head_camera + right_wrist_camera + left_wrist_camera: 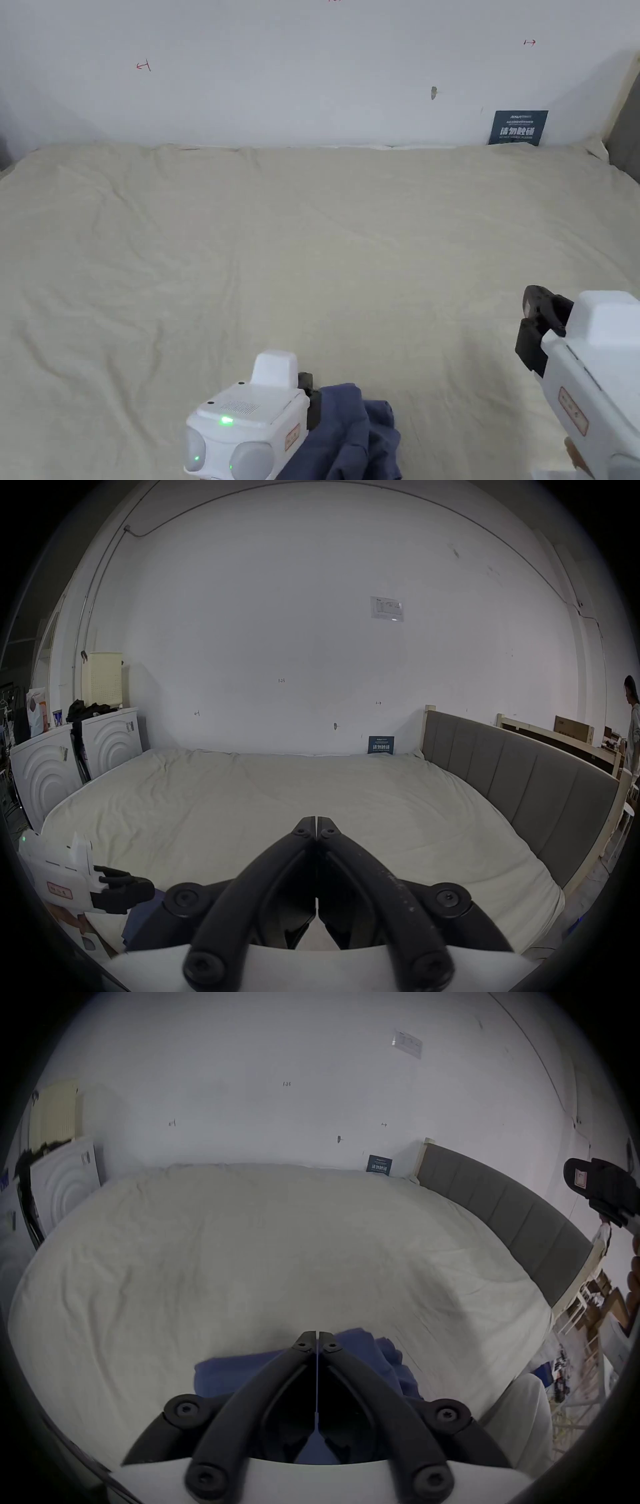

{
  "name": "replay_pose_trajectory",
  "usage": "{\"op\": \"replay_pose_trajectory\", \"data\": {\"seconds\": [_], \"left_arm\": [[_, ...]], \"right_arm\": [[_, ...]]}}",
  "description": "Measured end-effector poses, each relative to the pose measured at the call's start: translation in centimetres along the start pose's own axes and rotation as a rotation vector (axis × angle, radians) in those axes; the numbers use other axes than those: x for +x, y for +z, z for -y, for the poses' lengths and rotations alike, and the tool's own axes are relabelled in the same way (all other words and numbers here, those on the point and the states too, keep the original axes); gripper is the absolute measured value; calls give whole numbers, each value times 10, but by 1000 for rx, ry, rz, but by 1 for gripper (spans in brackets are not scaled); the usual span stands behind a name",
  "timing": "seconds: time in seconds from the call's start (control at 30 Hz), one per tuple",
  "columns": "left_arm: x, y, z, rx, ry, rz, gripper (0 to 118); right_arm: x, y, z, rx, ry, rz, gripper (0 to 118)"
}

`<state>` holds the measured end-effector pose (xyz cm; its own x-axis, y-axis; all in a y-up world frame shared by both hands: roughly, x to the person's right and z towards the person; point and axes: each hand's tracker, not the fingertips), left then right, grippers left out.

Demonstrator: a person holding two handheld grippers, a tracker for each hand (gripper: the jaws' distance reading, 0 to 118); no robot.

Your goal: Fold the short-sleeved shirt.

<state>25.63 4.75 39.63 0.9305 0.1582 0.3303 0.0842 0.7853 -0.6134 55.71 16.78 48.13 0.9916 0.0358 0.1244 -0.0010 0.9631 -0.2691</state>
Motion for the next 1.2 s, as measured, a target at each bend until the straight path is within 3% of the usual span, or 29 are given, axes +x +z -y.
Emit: {"op": "replay_pose_trajectory", "data": {"seconds": [0.47,0.63,0.9,1.2], "left_arm": [[57,-66,49,-153,-8,15,0],[76,-83,64,-169,52,4,0],[88,-66,50,-157,-54,7,0],[66,19,-32,176,-142,12,0]], "right_arm": [[17,-5,5,-18,-2,21,2],[24,-8,9,-36,-1,33,2],[26,-3,9,-39,-12,44,2],[5,14,-12,27,-12,10,2]]}}
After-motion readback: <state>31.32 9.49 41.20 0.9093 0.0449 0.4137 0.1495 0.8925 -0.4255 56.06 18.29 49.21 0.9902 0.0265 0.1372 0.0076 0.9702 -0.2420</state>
